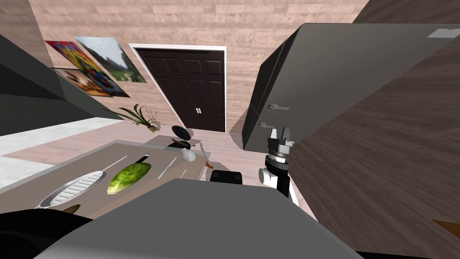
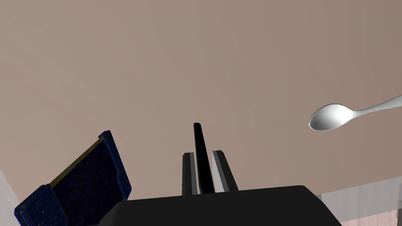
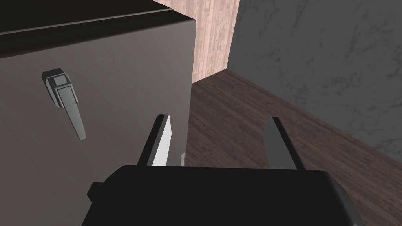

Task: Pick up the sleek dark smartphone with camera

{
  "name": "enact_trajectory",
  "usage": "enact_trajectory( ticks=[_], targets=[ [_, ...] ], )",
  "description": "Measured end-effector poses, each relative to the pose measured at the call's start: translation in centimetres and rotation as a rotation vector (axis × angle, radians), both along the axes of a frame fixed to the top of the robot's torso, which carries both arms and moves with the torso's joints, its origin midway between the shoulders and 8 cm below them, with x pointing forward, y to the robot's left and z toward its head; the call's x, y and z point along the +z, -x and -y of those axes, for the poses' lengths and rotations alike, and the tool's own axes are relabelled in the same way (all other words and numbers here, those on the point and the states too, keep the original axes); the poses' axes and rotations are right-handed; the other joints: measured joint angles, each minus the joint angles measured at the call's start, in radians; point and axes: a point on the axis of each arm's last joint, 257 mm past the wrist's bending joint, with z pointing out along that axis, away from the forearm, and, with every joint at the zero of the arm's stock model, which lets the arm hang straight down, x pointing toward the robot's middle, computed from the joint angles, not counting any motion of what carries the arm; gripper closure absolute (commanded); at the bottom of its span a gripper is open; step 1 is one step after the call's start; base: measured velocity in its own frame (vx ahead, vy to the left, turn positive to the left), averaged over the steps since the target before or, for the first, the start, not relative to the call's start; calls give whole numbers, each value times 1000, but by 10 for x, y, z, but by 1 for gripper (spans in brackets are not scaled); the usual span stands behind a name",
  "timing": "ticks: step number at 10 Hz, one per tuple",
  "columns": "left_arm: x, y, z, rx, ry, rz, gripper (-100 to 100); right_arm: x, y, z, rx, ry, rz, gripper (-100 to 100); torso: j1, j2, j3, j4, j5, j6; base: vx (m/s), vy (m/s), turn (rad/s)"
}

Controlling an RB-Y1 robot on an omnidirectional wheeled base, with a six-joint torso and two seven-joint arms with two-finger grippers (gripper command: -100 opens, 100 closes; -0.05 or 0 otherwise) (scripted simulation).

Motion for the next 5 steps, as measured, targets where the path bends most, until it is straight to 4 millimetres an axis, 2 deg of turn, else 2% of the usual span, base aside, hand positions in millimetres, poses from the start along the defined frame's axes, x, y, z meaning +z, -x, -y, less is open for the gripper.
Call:
enact_trajectory(
  ticks=[1, 4, 5],
  targets=[
    [0, 0, 0, 0, 0, 0, 100, 0, 0, 0, 0, 0, 0, 0, 0, 0, 0, 0, 0, 0, 13, -37, 101],
    [15, -3, -11, -15, 0, -2, 100, 0, 0, 0, 0, 0, 0, 0, -4, -1, -1, 0, -1, 0, 17, -41, 38],
    [15, -4, -12, -16, 0, -2, 0, 0, 0, 0, 0, 0, 0, 0, -2, -1, 0, 0, -1, 0, 0, 0, 0]
  ],
)
